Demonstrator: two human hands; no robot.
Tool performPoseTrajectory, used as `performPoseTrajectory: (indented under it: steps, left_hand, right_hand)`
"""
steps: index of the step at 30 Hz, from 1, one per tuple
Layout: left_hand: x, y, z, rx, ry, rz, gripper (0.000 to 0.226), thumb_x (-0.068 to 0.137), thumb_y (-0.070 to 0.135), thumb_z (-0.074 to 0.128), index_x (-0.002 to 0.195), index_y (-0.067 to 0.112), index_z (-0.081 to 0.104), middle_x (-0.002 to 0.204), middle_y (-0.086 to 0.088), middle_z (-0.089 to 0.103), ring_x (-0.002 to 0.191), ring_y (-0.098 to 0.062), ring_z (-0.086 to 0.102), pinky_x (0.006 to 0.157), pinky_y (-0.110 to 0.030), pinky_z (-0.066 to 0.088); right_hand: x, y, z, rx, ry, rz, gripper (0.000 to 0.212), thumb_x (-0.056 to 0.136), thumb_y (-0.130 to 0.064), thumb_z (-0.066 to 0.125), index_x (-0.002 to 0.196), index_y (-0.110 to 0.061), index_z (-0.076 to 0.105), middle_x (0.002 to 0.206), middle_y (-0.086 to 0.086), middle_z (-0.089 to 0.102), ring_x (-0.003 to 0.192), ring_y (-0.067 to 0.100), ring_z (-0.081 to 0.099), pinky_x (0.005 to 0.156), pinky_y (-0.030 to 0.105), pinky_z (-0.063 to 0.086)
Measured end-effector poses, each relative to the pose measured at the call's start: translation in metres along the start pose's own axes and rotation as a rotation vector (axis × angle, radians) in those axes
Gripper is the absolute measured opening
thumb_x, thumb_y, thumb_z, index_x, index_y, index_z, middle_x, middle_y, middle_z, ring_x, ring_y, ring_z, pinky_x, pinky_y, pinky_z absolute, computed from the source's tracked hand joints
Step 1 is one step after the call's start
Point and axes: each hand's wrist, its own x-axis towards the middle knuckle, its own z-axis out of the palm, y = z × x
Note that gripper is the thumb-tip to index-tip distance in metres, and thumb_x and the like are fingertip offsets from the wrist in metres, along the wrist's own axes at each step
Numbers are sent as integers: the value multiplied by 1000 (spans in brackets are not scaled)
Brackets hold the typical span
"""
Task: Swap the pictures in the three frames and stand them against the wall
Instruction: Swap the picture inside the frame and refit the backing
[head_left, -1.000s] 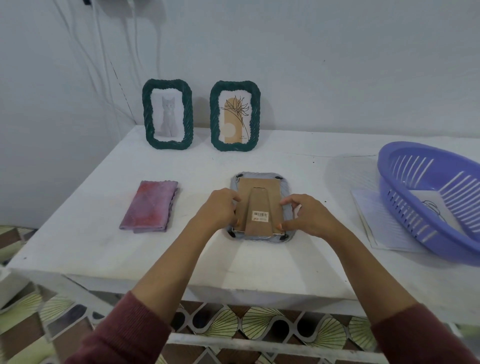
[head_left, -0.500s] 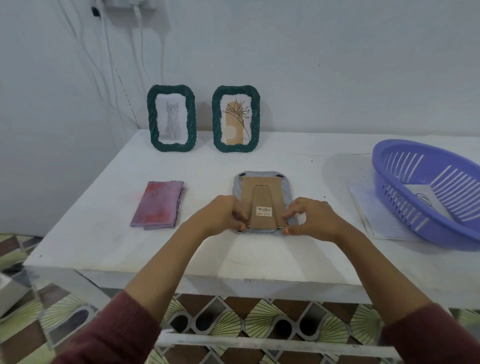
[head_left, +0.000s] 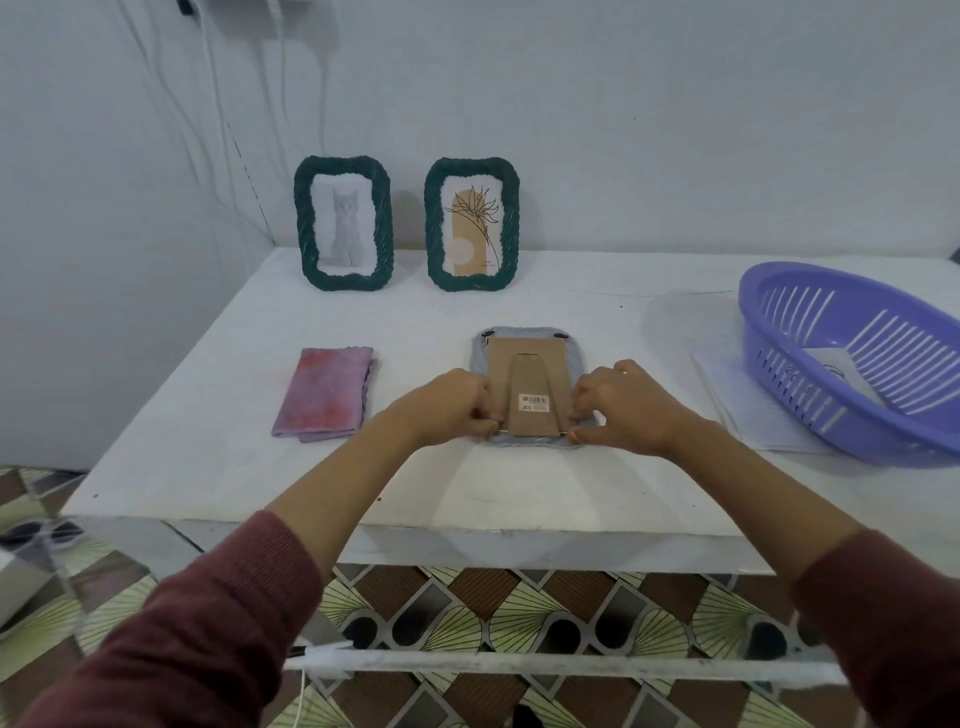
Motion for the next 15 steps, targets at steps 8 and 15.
performPoseTrajectory:
  steps: [8,15]
  left_hand:
    - [-3,-5,5,-125,94,44,15,82,15,67,91,6,75,92,-10,66,73,-12,52,77,-33,48]
    - [1,-4,5,-199,94,-21,13,78,8,69,87,2,74,84,-5,62,75,-15,57,81,-36,50]
  right_hand:
    - [-2,-1,4,267,111,73,16,81,-28,63,86,-15,71,91,-4,67,89,15,57,80,26,29]
    - [-3,-1,13,480,125,154,11,75,-18,70,81,-9,69,92,2,68,90,18,58,84,33,44]
